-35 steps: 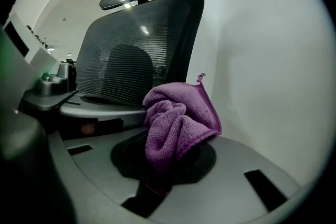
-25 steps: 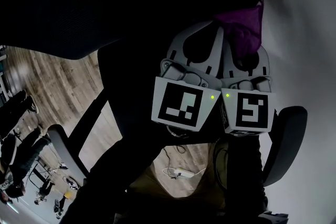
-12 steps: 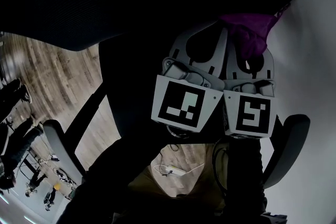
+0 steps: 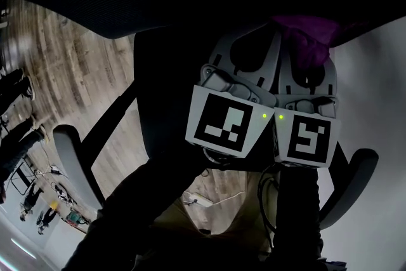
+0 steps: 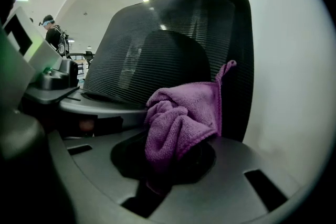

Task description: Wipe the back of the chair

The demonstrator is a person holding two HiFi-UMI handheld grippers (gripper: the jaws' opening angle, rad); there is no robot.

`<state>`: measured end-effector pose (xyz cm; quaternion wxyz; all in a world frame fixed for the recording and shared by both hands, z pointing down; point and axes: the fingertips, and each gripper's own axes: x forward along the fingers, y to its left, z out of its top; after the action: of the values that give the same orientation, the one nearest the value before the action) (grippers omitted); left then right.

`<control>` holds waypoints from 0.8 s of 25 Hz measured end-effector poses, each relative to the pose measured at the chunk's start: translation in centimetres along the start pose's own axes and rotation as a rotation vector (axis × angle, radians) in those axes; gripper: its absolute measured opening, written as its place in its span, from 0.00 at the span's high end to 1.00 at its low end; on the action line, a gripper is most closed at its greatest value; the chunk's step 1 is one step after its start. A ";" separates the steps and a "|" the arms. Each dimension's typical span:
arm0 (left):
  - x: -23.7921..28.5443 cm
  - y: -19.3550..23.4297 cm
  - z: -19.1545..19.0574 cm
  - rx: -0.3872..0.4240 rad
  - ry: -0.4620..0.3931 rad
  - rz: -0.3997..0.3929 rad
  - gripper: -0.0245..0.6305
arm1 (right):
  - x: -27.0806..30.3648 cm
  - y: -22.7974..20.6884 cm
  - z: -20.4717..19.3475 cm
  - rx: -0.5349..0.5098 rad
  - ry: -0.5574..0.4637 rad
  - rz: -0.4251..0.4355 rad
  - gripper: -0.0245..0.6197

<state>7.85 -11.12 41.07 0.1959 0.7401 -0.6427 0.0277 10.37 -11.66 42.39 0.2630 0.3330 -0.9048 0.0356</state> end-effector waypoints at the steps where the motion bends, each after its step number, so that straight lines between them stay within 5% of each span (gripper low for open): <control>1: -0.3 0.3 0.0 -0.001 0.002 0.006 0.96 | 0.0 0.3 0.1 -0.003 -0.001 0.006 0.87; 20: -4.5 7.7 -0.4 -0.041 0.001 0.119 0.96 | 3.7 7.8 2.2 -0.059 0.000 0.116 0.87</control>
<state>-0.27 -7.53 42.05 0.2093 0.6964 -0.6859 0.0265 2.15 -8.33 43.23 0.2701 0.2720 -0.9233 0.0241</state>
